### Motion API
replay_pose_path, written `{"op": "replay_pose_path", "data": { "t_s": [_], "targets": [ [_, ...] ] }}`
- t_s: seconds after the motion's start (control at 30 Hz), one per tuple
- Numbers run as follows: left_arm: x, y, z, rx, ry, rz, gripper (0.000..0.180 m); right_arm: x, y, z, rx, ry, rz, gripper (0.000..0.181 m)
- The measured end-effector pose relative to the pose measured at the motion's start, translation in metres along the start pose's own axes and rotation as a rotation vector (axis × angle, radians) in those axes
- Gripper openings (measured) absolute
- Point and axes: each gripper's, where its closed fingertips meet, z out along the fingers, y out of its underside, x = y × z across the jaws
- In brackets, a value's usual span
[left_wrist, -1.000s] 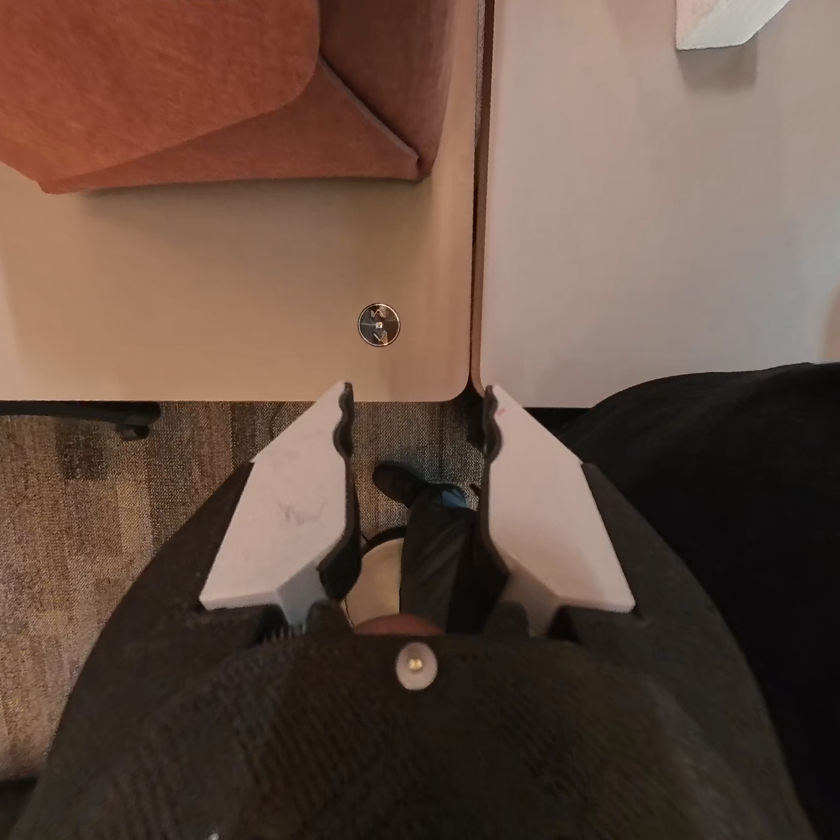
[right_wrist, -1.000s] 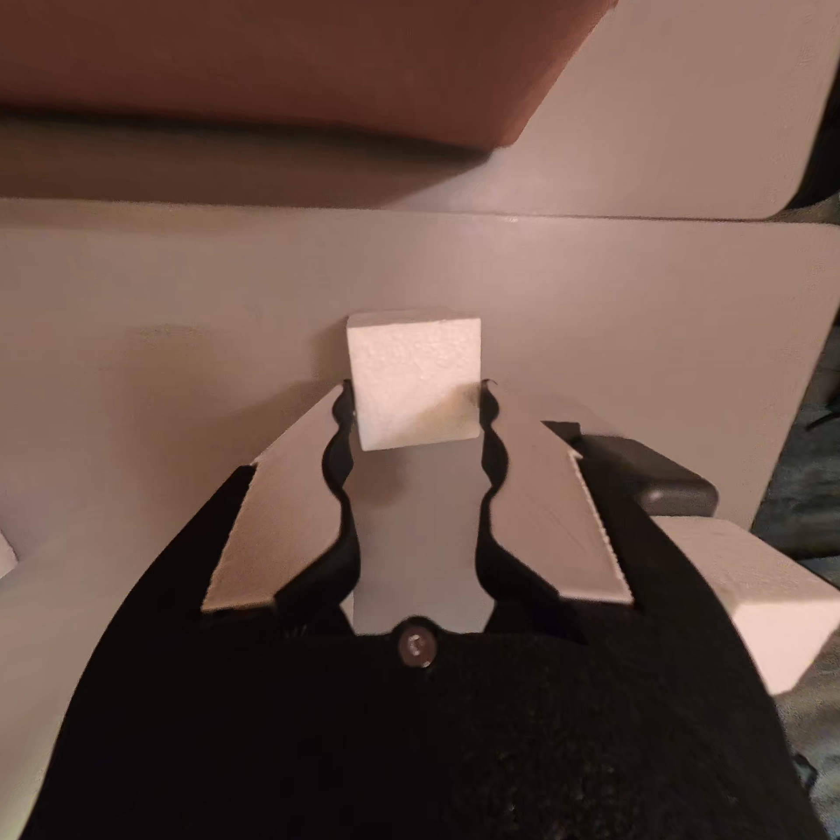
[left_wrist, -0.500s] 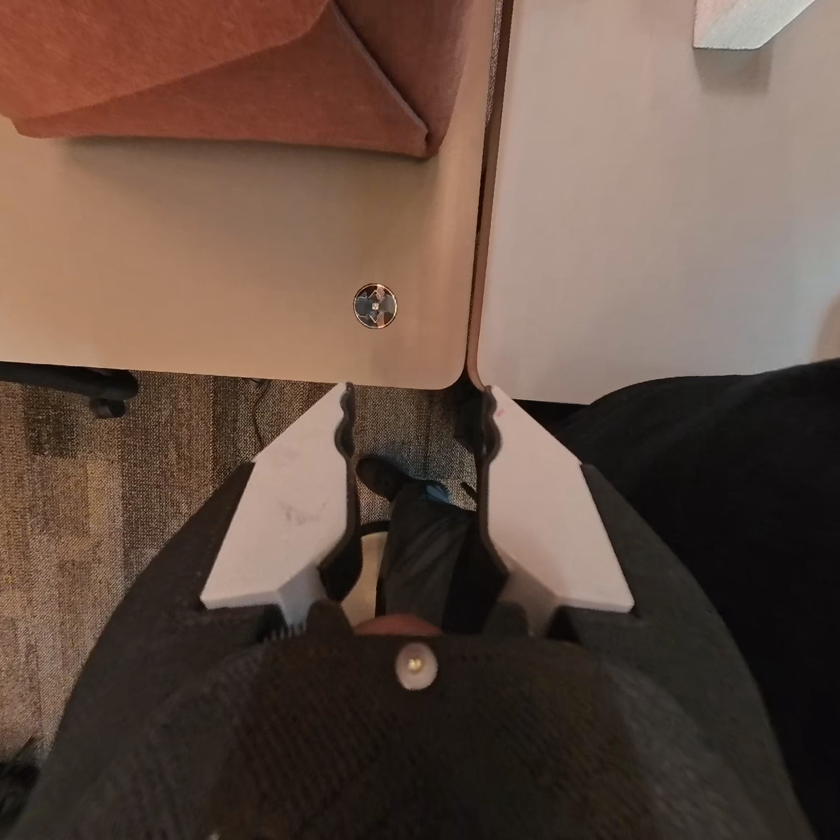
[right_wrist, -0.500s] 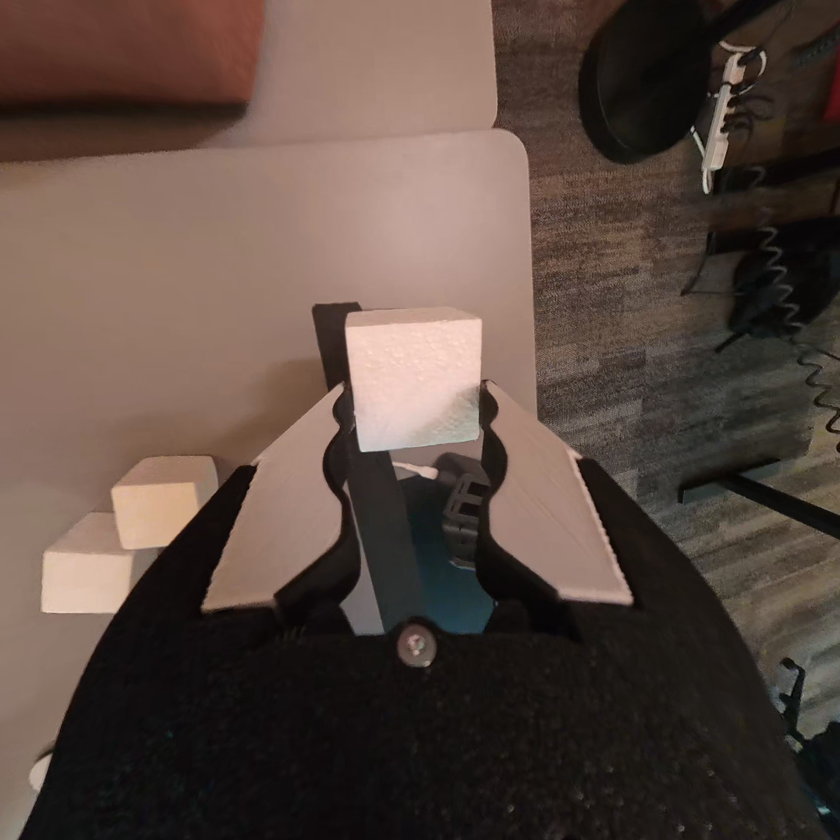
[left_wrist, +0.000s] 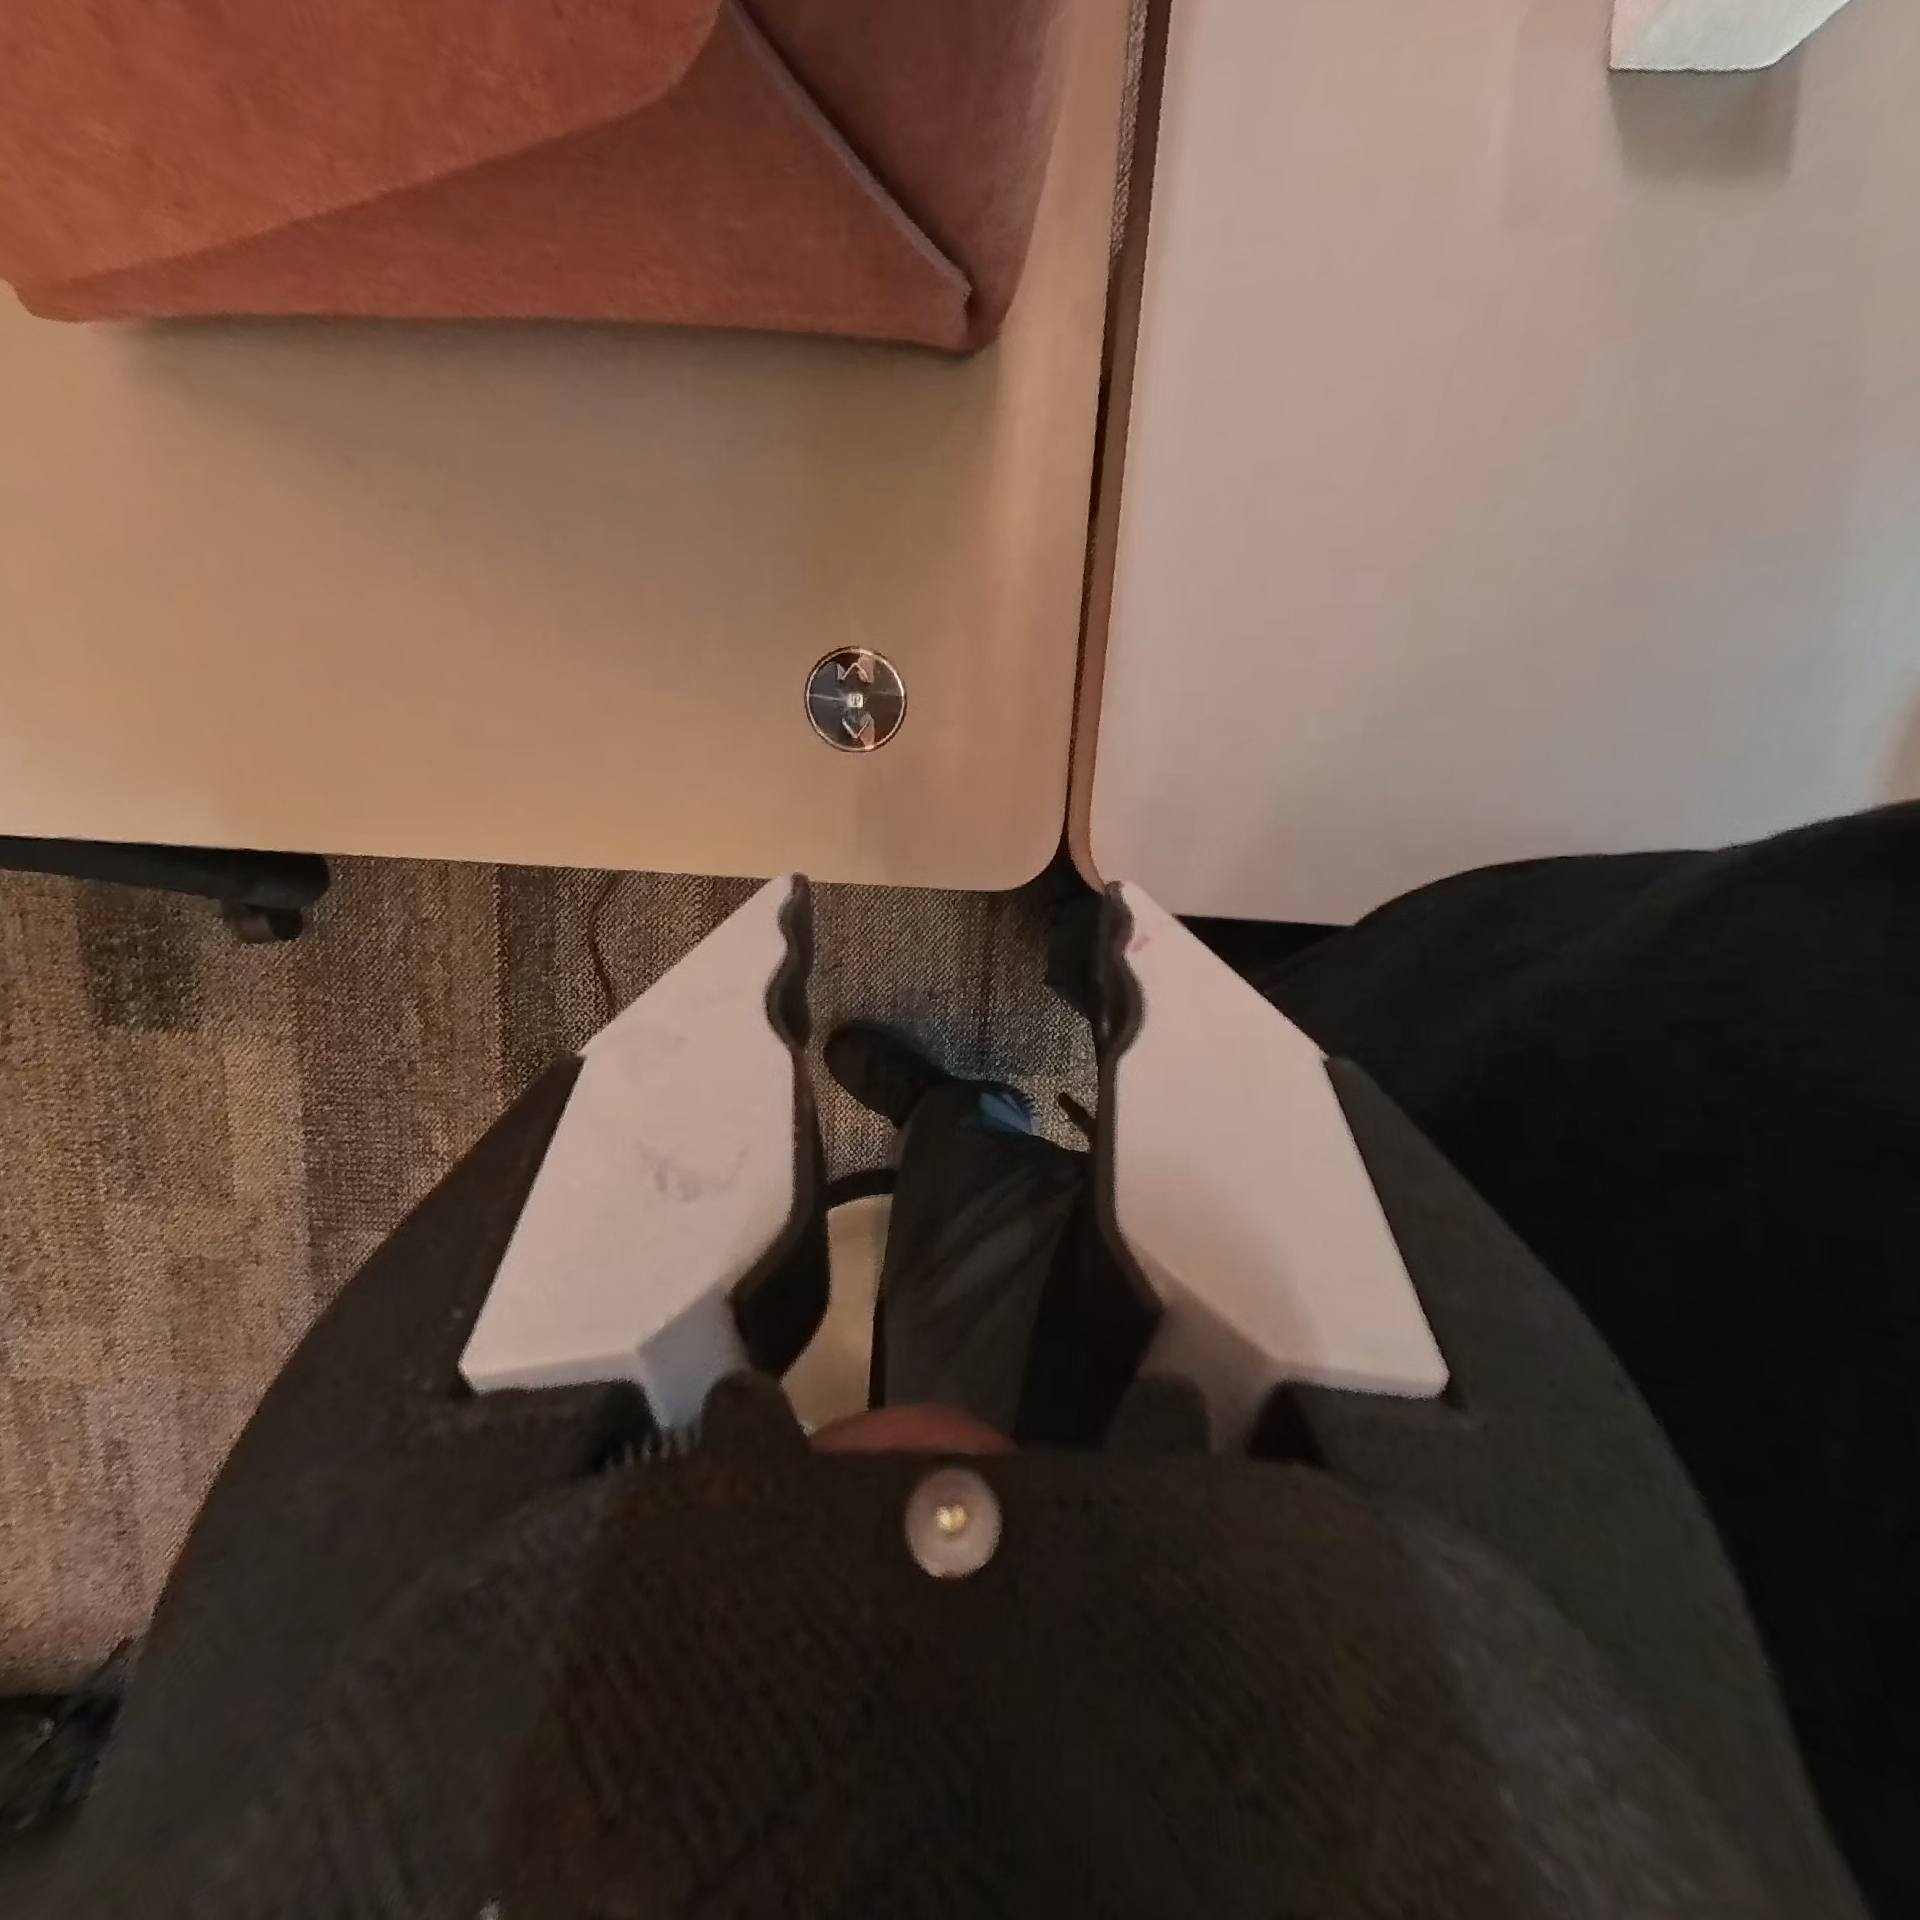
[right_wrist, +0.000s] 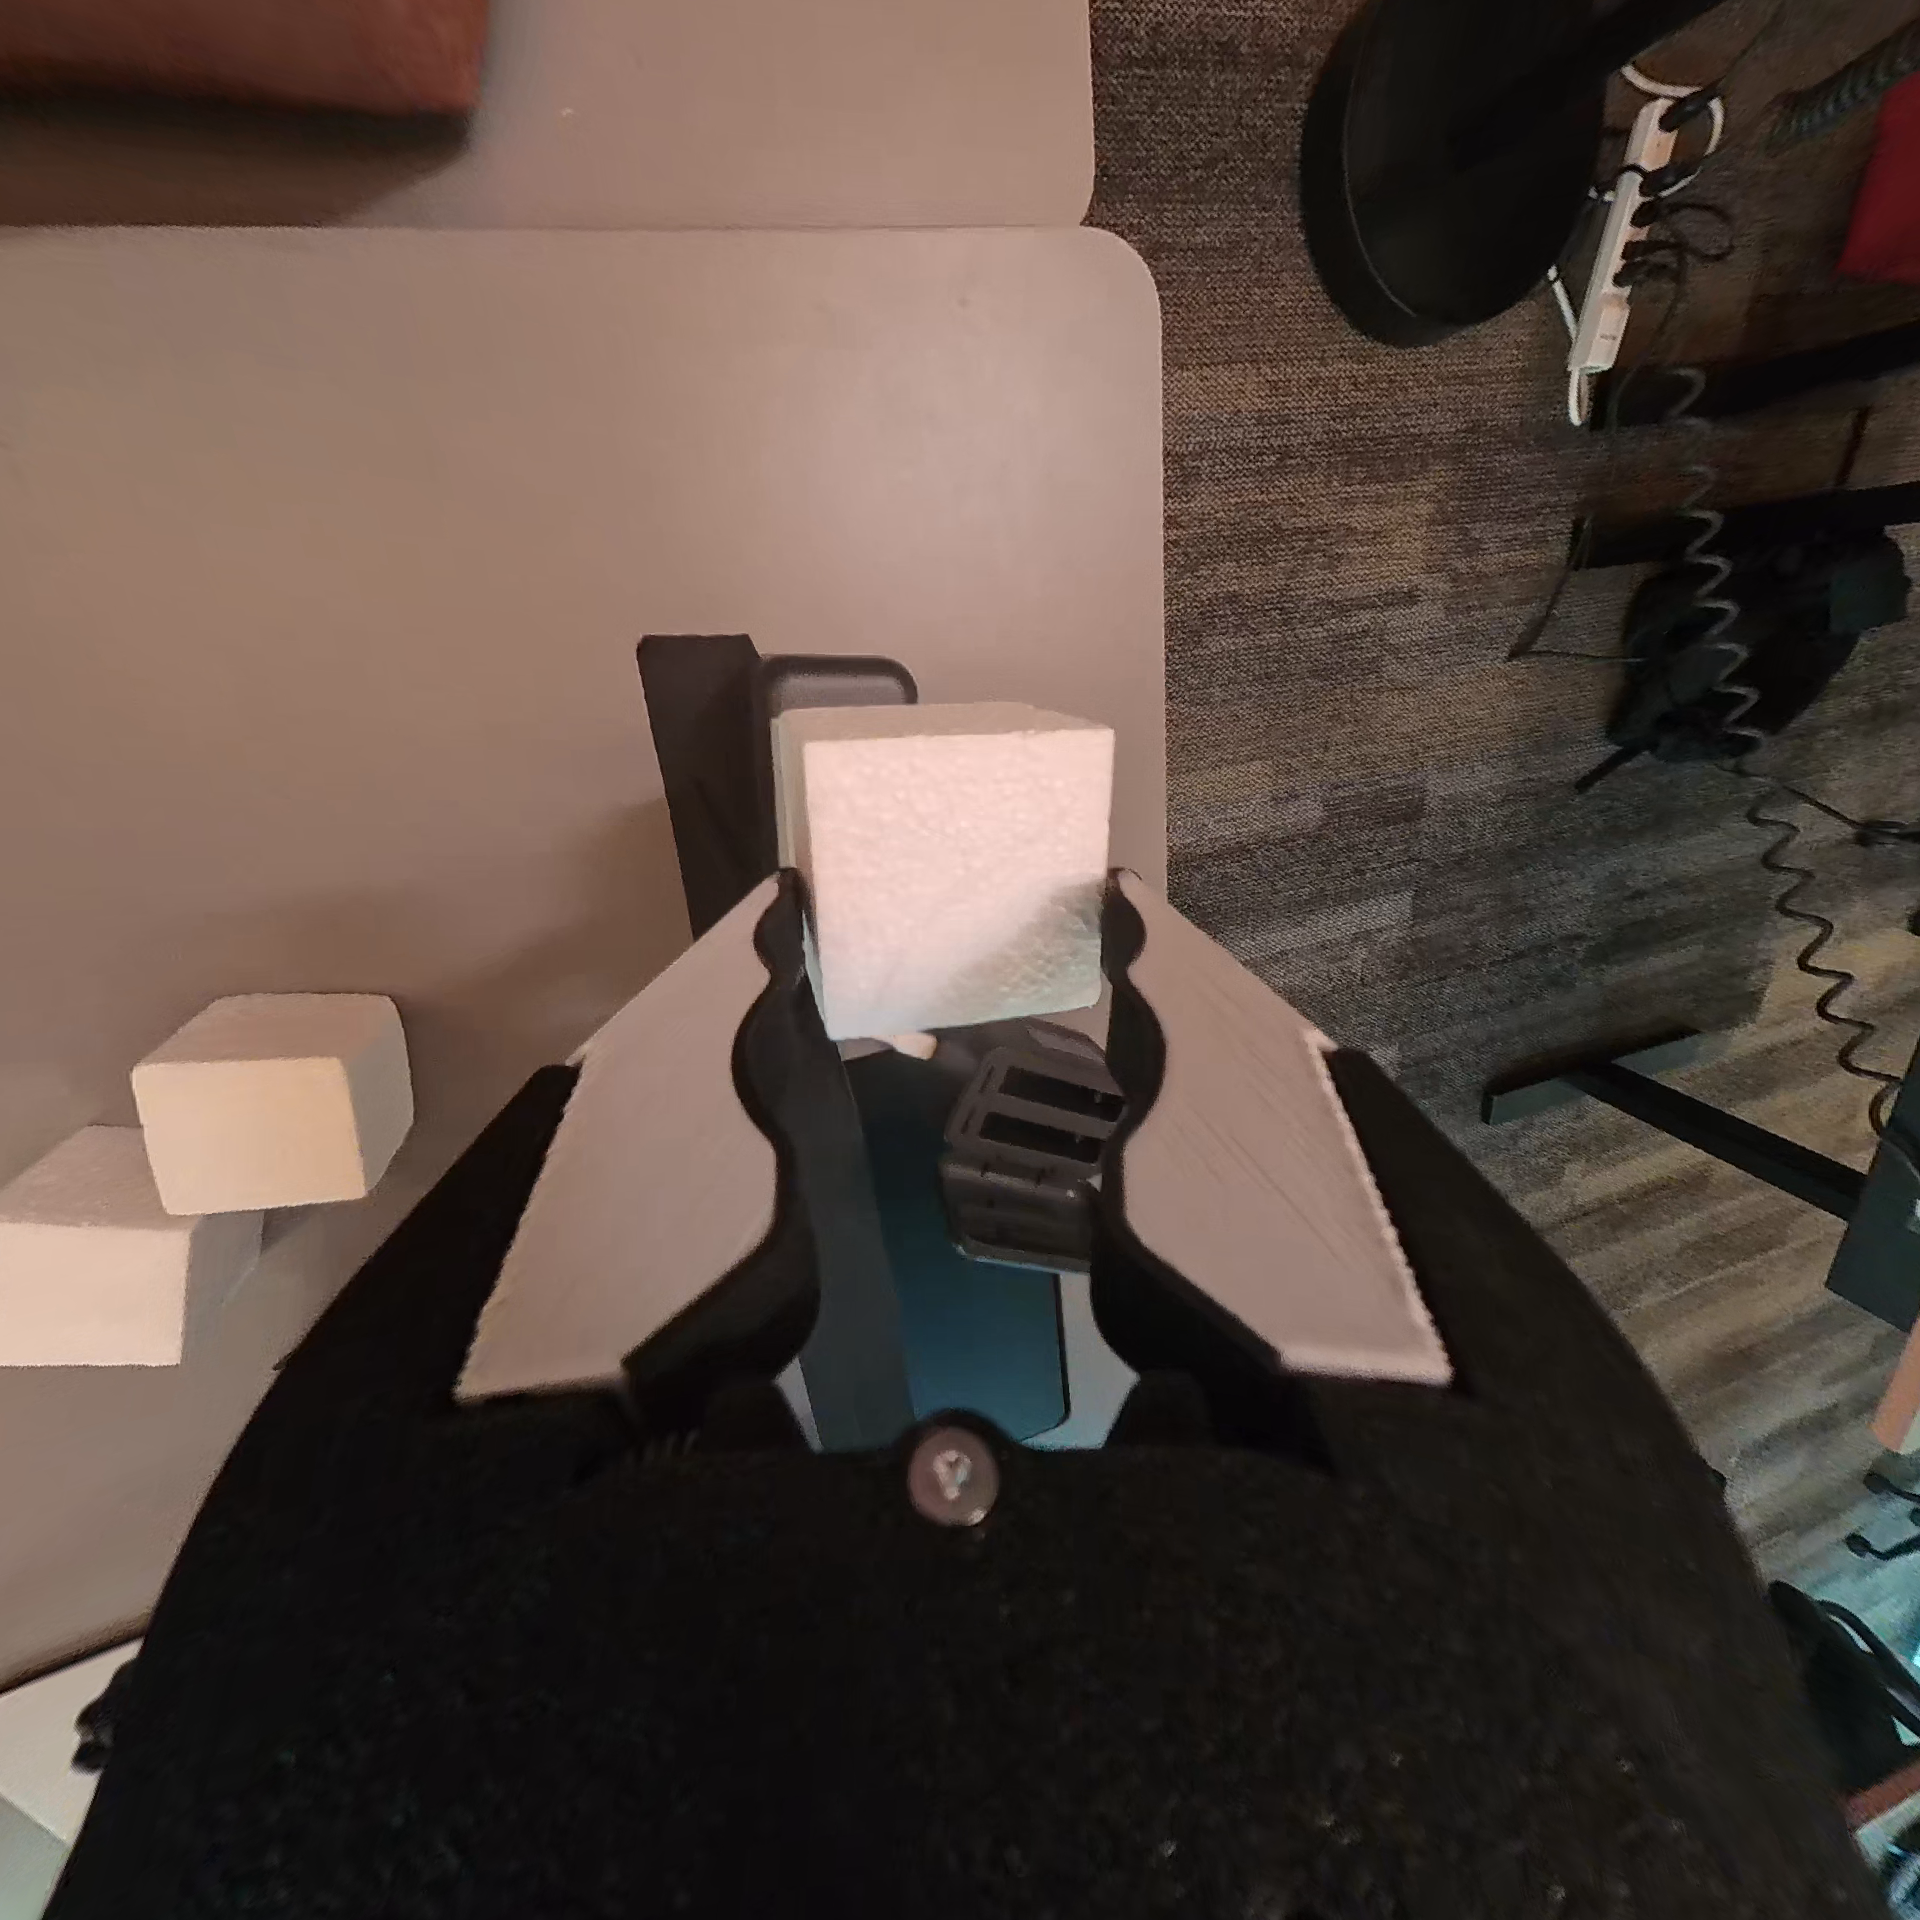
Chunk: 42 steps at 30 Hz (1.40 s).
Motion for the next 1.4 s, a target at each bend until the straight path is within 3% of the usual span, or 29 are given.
{"op": "replay_pose_path", "data": {
  "t_s": [0.17,0.3,0.47,0.6,0.7,0.83,1.07,1.1,1.17,1.27,1.4],
  "targets": [
    [0.002,-0.003,0.002,-0.001,0.011,0.009,0.053,-0.004,0.011,0.018,-0.038,-0.025,0.017,0.057],
    [0.000,-0.004,0.002,-0.001,0.008,0.018,0.053,-0.001,0.018,0.028,-0.067,0.003,0.041,0.079],
    [0.001,-0.002,0.003,0.005,0.027,-0.005,0.052,0.008,0.010,0.002,0.021,0.030,0.053,0.066],
    [0.002,-0.006,0.004,0.015,0.033,0.007,0.052,0.012,0.010,-0.028,0.051,0.063,0.058,0.068],
    [0.003,-0.006,0.006,0.024,0.044,-0.009,0.052,-0.017,0.014,-0.048,0.090,-0.007,0.079,0.052],
    [0.005,-0.006,0.009,0.034,0.073,-0.039,0.052,-0.102,0.040,-0.038,0.026,-0.167,0.083,0.059],
    [0.009,-0.007,0.011,0.033,0.100,-0.008,0.052,-0.187,0.100,0.030,-0.182,-0.230,0.019,0.067],
    [0.009,-0.007,0.011,0.033,0.103,-0.008,0.052,-0.194,0.098,0.033,-0.169,-0.271,0.050,0.080],
    [0.008,-0.007,0.010,0.038,0.103,-0.010,0.051,-0.202,0.094,0.036,-0.173,-0.326,0.101,0.062],
    [0.005,-0.008,0.008,0.047,0.098,-0.017,0.051,-0.203,0.096,0.037,-0.198,-0.316,0.089,0.070],
    [0.003,-0.005,0.007,0.056,0.096,-0.045,0.051,-0.196,0.087,0.024,-0.136,-0.300,0.104,0.065]
  ]
}}
